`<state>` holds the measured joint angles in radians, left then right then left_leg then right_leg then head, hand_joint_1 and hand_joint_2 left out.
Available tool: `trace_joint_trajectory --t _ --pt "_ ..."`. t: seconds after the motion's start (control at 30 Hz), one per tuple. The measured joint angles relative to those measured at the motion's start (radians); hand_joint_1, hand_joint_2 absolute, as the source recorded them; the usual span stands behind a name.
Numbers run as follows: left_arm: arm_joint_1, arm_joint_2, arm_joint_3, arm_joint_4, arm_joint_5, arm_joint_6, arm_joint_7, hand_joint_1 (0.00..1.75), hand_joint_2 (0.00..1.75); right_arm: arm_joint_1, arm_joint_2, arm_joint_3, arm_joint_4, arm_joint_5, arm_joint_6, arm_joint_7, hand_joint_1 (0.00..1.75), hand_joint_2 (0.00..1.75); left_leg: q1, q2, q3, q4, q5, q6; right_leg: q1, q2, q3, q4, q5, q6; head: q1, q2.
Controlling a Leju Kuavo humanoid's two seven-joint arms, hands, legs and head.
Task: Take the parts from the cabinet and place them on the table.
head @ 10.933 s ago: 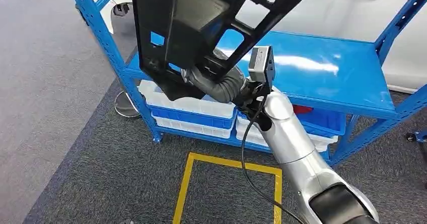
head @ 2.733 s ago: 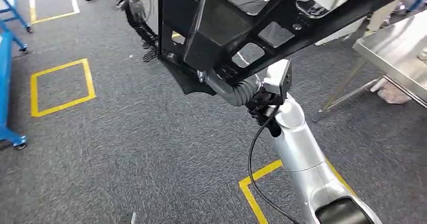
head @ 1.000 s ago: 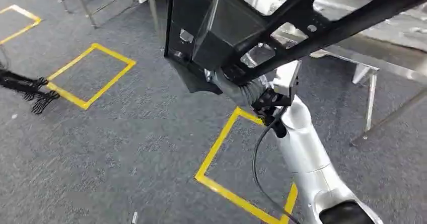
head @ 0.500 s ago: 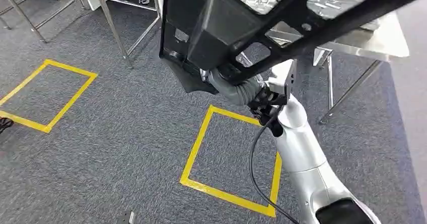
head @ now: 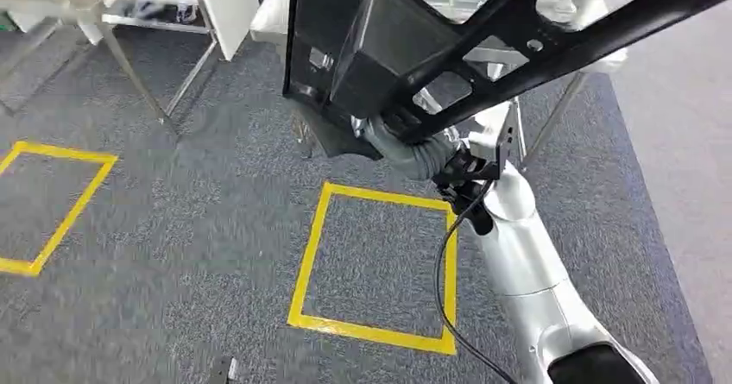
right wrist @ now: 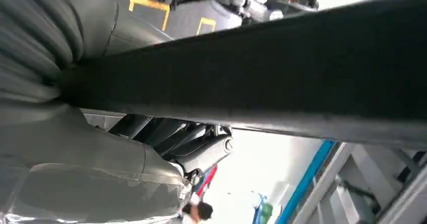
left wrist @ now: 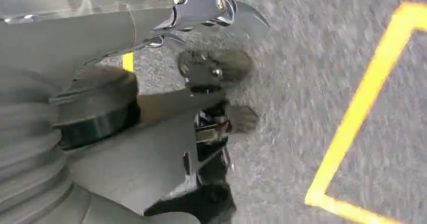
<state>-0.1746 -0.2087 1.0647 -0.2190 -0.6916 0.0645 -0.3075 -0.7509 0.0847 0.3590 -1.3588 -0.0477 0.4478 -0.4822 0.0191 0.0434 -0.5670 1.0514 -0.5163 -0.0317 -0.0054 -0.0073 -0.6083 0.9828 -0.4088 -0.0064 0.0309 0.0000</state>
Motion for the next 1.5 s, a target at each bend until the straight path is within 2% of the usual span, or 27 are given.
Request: trace_joint_trajectory --t 0.07,0.13,0.2,0.27,0.3,0.43,0.47,0.5,0.53,0.6,0.63,0.7,0.77,0.8,0.87,0.9,1.03,1.07,1.1,1.13,1.23,1.27,1.33,1.4,1.43,1.47,1.5 --pt "0.003 0.000 0.000 0.000 0.000 -0.001 0.001 0.00 1.75 0.000 0.003 0.000 0.001 0.000 0.000 0.000 1.75 1.75 0.000 -0.031 -0.082 0.162 -0.077 -0.002 0.001 0.025 0.000 0.001 0.000 -0.007 -0.007 0.000" --pt "0.008 0.000 0.000 0.000 0.000 -0.001 0.002 0.00 1.75 0.002 0.003 0.002 0.007 0.004 0.000 0.003 1.75 1.75 0.000 -0.035 -0.152 0.278 -0.097 -0.003 0.004 0.055 0.000 0.005 -0.003 -0.010 -0.006 0.000" --pt "0.007 0.001 0.000 0.000 0.001 0.000 0.002 0.00 1.75 0.001 0.003 0.003 0.011 0.005 -0.001 0.005 1.75 1.75 0.000 -0.037 -0.135 0.205 -0.025 0.001 0.003 0.084 0.000 0.013 -0.008 -0.008 -0.009 0.000" --pt "0.005 0.002 0.000 0.000 0.001 0.000 0.002 0.00 1.75 -0.001 0.003 0.003 0.011 0.005 -0.002 0.008 1.75 1.75 0.001 -0.055 -0.070 0.035 0.076 0.008 0.002 0.106 0.001 0.024 -0.017 -0.003 -0.009 0.000" --pt "0.005 0.003 0.000 0.000 0.002 0.000 0.002 0.00 1.75 -0.004 0.003 0.003 0.013 0.005 -0.002 0.010 1.75 1.75 0.000 -0.092 -0.055 -0.004 0.075 0.016 0.004 0.113 -0.002 0.030 -0.021 0.002 -0.009 0.000" --pt "-0.001 0.003 0.000 0.000 0.005 -0.001 0.002 0.00 1.75 -0.009 0.004 0.004 0.019 0.009 -0.015 0.021 1.75 1.75 -0.001 -0.083 -0.046 -0.025 0.072 0.035 0.000 0.131 -0.013 0.029 -0.020 0.026 -0.009 0.000" --pt "-0.001 -0.001 0.000 0.000 0.005 -0.001 0.002 0.00 1.75 -0.010 0.004 0.004 0.019 0.009 -0.016 0.022 1.75 1.75 0.009 -0.075 -0.041 -0.033 0.077 0.042 0.002 0.118 -0.018 0.054 -0.030 0.029 -0.011 0.000" --pt "-0.002 0.000 0.000 0.000 0.006 -0.001 0.002 0.00 1.75 -0.015 -0.001 0.005 0.022 0.010 -0.017 0.022 1.75 1.75 0.006 -0.070 -0.036 -0.038 0.076 0.048 0.009 0.061 -0.033 0.098 -0.052 0.036 -0.001 0.000" --pt "-0.002 0.000 0.000 0.000 0.006 -0.001 0.002 0.00 1.75 -0.020 -0.001 0.005 0.022 0.012 -0.017 0.024 1.75 1.75 0.004 -0.066 -0.035 -0.038 0.075 0.052 0.007 0.036 -0.061 0.158 -0.089 0.040 0.007 0.000" --pt "0.002 0.001 0.000 0.000 0.006 -0.001 0.002 0.00 1.75 -0.021 -0.001 0.007 0.024 0.017 -0.017 0.034 1.75 1.75 0.004 -0.054 -0.035 -0.038 0.073 0.053 -0.001 0.019 -0.133 0.302 -0.156 0.048 0.006 0.000" --pt "0.004 0.001 0.001 0.000 0.006 0.000 0.002 0.00 1.75 -0.021 -0.002 0.010 0.027 0.026 -0.018 0.045 1.75 1.75 0.004 -0.048 -0.035 -0.037 0.072 0.053 -0.006 0.018 -0.156 0.343 -0.165 0.051 0.007 0.000" --pt "0.004 0.001 0.001 0.000 0.004 0.000 0.002 0.00 1.75 -0.022 -0.003 0.015 0.035 0.034 -0.024 0.058 1.75 1.75 0.004 -0.041 -0.034 -0.035 0.069 0.050 -0.015 0.014 -0.135 0.287 -0.115 0.056 0.006 0.000" --pt "0.003 0.001 0.000 0.000 0.002 0.000 0.002 0.00 1.75 -0.030 -0.003 0.021 0.042 0.029 -0.034 0.057 1.75 1.75 0.005 -0.037 -0.031 -0.031 0.064 0.043 -0.019 0.002 -0.039 0.092 -0.020 0.054 0.007 0.000" --pt "0.003 0.001 0.000 0.000 0.003 -0.002 -0.002 0.00 1.75 -0.035 -0.003 0.021 0.044 0.026 -0.035 0.056 1.75 1.75 0.005 -0.036 -0.030 -0.030 0.061 0.038 -0.017 -0.009 -0.012 0.034 -0.022 0.050 0.007 0.000" --pt "0.003 0.001 0.001 0.000 0.010 -0.019 -0.008 0.00 1.75 -0.038 -0.003 0.024 0.048 0.020 -0.036 0.055 1.75 1.75 0.000 -0.034 -0.032 -0.032 0.062 0.025 -0.007 -0.002 -0.014 0.030 -0.019 0.039 0.006 0.000" --pt "0.005 0.002 0.001 0.000 0.011 -0.031 -0.008 0.00 1.75 -0.038 -0.003 0.024 0.052 0.019 -0.037 0.055 1.75 1.75 -0.003 -0.033 -0.031 -0.029 0.058 0.035 -0.011 0.001 -0.013 0.027 -0.015 0.041 0.005 0.000" --pt "0.006 0.006 0.001 0.000 0.021 -0.053 0.002 0.00 1.75 -0.043 -0.003 0.028 0.058 0.015 -0.038 0.056 1.75 1.75 -0.004 -0.031 -0.022 -0.046 0.061 0.034 -0.015 0.007 -0.004 0.008 -0.011 0.037 0.006 0.000" --pt "0.005 0.005 0.001 0.000 0.023 -0.053 0.005 0.00 1.75 -0.045 -0.001 0.029 0.058 0.014 -0.038 0.057 1.75 1.75 -0.006 -0.030 -0.001 -0.084 0.070 0.047 -0.012 0.007 0.012 -0.014 -0.004 0.039 0.000 0.000" --pt "0.007 0.004 0.001 0.000 0.024 -0.053 0.007 0.00 1.75 -0.046 0.000 0.029 0.057 0.014 -0.040 0.057 1.75 1.75 0.016 -0.025 0.038 -0.138 0.095 0.045 -0.010 0.007 0.027 -0.025 0.000 0.036 0.000 0.000" --pt "0.006 0.004 0.001 0.000 0.024 -0.053 0.007 0.00 1.75 -0.051 -0.001 0.031 0.058 0.014 -0.042 0.056 1.75 1.75 0.014 -0.021 0.061 -0.171 0.105 0.046 -0.007 0.009 0.020 0.002 -0.019 0.037 0.005 0.000" --pt "0.002 0.005 0.002 0.000 0.026 -0.047 0.008 0.00 1.75 -0.052 -0.003 0.032 0.063 0.012 -0.047 0.057 1.75 1.75 0.023 -0.016 0.077 -0.181 0.106 0.029 -0.021 0.010 -0.092 0.213 -0.106 0.052 0.007 0.000" --pt "0.003 0.005 0.002 0.000 0.026 -0.047 0.008 0.00 1.75 -0.049 -0.006 0.032 0.065 0.012 -0.048 0.057 1.75 1.75 0.028 -0.016 0.078 -0.176 0.100 0.021 -0.030 0.010 -0.122 0.257 -0.110 0.060 0.008 0.000" --pt "0.007 0.003 0.003 0.000 0.026 -0.047 0.008 0.00 1.75 -0.045 -0.009 0.033 0.069 0.012 -0.050 0.057 1.75 1.75 0.046 -0.017 0.079 -0.156 0.083 -0.002 -0.049 0.007 -0.106 0.191 -0.050 0.081 0.008 0.000" --pt "0.007 0.003 0.003 0.000 0.026 -0.046 0.008 0.00 1.75 -0.047 -0.009 0.034 0.069 0.012 -0.050 0.057 1.75 1.75 0.070 -0.016 0.075 -0.112 0.047 -0.035 -0.075 -0.009 -0.023 0.010 0.042 0.116 0.009 0.000" --pt "0.006 0.013 0.003 -0.002 0.026 -0.045 0.008 0.00 1.75 -0.045 -0.015 0.034 0.072 0.012 -0.051 0.057 1.75 1.75 0.060 -0.016 0.064 -0.096 0.032 -0.052 -0.063 0.000 -0.030 0.040 0.008 0.121 0.013 0.000" --pt "0.003 0.010 0.004 -0.001 0.026 -0.045 0.008 0.00 1.75 -0.046 -0.011 0.035 0.072 0.012 -0.051 0.057 1.75 1.75 0.064 -0.017 0.055 -0.073 0.015 -0.063 -0.067 0.007 -0.038 0.041 -0.002 0.083 0.026 0.000" --pt "0.004 0.010 0.003 -0.001 0.024 -0.045 0.005 0.00 1.75 -0.042 -0.012 0.035 0.072 0.012 -0.052 0.057 1.75 1.75 0.064 -0.016 0.061 -0.079 0.011 -0.067 -0.065 0.007 -0.044 0.054 -0.014 0.063 0.005 0.000"
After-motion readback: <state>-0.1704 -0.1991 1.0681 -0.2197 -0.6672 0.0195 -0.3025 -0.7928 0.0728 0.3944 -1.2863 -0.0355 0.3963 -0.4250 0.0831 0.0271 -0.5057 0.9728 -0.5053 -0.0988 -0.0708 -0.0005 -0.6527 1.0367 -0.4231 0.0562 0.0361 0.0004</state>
